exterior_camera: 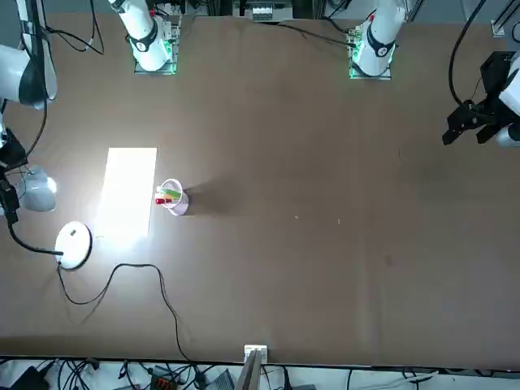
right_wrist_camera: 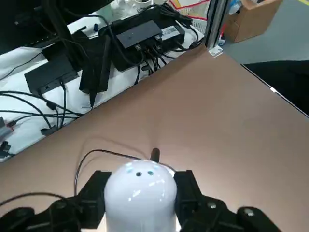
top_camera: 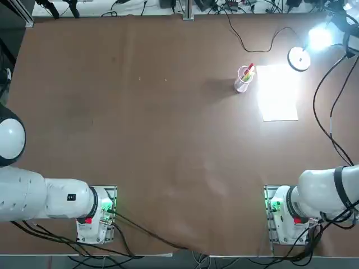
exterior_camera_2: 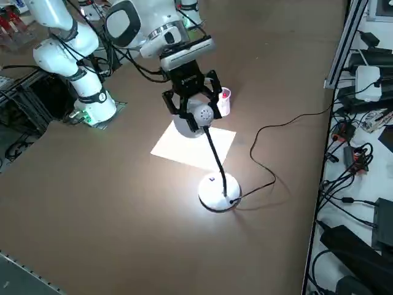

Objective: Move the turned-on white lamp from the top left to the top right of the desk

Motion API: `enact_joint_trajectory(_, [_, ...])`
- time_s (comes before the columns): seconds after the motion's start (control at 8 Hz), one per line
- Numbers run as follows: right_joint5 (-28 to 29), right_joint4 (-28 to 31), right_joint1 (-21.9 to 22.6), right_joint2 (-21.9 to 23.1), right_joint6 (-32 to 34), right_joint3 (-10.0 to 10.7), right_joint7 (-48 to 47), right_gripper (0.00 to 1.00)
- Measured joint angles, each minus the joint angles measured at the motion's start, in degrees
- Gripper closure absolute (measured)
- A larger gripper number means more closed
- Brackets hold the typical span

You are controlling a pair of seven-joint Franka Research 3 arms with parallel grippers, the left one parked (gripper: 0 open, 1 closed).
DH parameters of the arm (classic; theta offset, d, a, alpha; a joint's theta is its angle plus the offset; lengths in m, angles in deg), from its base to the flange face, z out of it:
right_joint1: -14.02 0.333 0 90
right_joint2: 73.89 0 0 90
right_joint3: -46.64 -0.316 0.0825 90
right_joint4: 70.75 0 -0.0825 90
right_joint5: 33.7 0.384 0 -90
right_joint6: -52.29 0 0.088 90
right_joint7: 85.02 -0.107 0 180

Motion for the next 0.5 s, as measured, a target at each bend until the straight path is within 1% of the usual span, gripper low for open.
enact_joint_trajectory(0.38, [0.0, 0.0, 0.1, 0.0, 0.3, -0.2, -2.6, 0.27])
enact_joint_trajectory(0.5, [0.0, -0.1, 0.3, 0.1, 1.4, -0.4, -2.8, 0.27])
